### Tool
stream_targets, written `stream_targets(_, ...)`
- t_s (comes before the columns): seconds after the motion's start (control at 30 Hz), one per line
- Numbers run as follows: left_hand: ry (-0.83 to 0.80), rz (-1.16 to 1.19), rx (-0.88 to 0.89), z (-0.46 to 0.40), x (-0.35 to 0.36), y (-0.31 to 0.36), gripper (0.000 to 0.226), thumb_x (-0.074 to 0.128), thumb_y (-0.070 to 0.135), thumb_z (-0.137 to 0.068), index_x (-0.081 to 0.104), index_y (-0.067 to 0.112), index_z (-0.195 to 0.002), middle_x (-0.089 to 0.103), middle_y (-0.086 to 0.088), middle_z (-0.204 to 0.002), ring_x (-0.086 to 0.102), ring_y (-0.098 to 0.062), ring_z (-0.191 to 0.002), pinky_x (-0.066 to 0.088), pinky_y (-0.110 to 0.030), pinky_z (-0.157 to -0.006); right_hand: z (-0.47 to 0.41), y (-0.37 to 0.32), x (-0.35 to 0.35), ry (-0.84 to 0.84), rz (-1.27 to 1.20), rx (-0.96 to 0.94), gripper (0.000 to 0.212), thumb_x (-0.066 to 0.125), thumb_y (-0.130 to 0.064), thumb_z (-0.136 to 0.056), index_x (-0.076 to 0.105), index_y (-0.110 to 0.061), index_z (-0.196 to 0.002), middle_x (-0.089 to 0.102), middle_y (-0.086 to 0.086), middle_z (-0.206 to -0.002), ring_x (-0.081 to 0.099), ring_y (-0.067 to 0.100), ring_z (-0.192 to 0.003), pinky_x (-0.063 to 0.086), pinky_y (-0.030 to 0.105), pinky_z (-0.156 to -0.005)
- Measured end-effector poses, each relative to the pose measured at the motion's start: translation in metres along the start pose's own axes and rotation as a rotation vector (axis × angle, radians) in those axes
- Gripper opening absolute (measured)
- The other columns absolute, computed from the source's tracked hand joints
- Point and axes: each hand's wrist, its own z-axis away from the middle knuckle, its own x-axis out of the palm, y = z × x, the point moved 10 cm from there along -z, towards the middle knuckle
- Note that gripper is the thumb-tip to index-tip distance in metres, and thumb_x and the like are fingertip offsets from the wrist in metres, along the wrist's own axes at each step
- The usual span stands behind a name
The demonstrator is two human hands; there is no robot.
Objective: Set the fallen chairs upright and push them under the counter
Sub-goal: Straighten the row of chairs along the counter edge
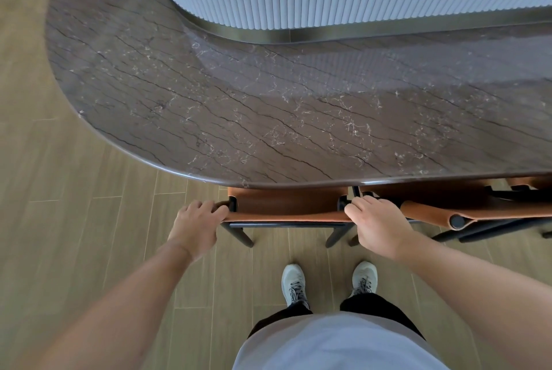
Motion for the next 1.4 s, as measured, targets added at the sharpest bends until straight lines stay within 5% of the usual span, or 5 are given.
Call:
stream_targets(0.33, 0.034, 0.041, -0.053, 0.002, -0.001, 0.01, 0.035, 0.06, 0.006, -0.079, 0.06, 0.023, -0.11, 0.057, 0.001, -0.096, 0.051, -0.024, -0.087, 0.036, -0.033, -0.074, 0.008, 0.012, 0.008, -0.05, 0.022, 0.001, 0.037, 0.072, 0.005, -0.052, 0.058, -0.013, -0.081, 0.053, 0.002, -0.073, 0.051, 0.023, -0.06, 0.037, 0.033, -0.051)
stream_targets(0.47, 0.047, 0.061, -0.03, -0.001, -0.005, 0.03, 0.021, 0.054, 0.021, -0.09, 0.057, 0.023, -0.111, 0.057, 0.002, -0.101, 0.053, -0.023, -0.094, 0.04, -0.035, -0.079, 0.009, 0.017, 0.023, -0.171, 0.025, 0.05, 0.026, 0.058, -0.004, -0.079, 0.056, -0.017, -0.102, 0.056, -0.001, -0.093, 0.054, 0.02, -0.081, 0.04, 0.031, -0.068)
stream_targets(0.57, 0.136, 0.154, 0.057, -0.003, -0.024, 0.079, 0.017, 0.054, 0.034, -0.092, 0.058, 0.022, -0.103, 0.059, 0.001, -0.098, 0.056, -0.025, -0.093, 0.045, -0.04, -0.078, 0.015, 0.027, 0.013, -0.141, -0.052, 0.062, 0.011, 0.057, -0.023, -0.092, 0.056, -0.019, -0.101, 0.057, -0.004, -0.093, 0.054, 0.018, -0.085, 0.039, 0.029, -0.069)
stream_targets(0.8, 0.289, 0.306, 0.295, -0.018, -0.071, 0.235, 0.025, 0.046, 0.041, -0.091, 0.056, 0.025, -0.107, 0.058, 0.004, -0.102, 0.054, -0.019, -0.094, 0.047, -0.036, -0.08, 0.055, 0.075, -0.013, -0.045, -0.157, 0.047, 0.038, 0.062, -0.054, -0.083, 0.062, -0.021, -0.102, 0.056, -0.008, -0.089, 0.054, 0.014, -0.079, 0.046, 0.027, -0.063)
stream_targets(1.4, 0.149, 0.257, 0.169, -0.057, -0.098, 0.441, 0.03, 0.055, 0.037, -0.091, 0.055, 0.023, -0.117, 0.054, -0.002, -0.114, 0.051, -0.025, -0.103, 0.049, -0.04, -0.084, 0.173, 0.237, -0.018, -0.037, -0.12, -0.013, 0.03, 0.075, -0.028, -0.076, 0.063, -0.016, -0.101, 0.056, 0.0, -0.09, 0.058, 0.024, -0.078, 0.046, 0.035, -0.058)
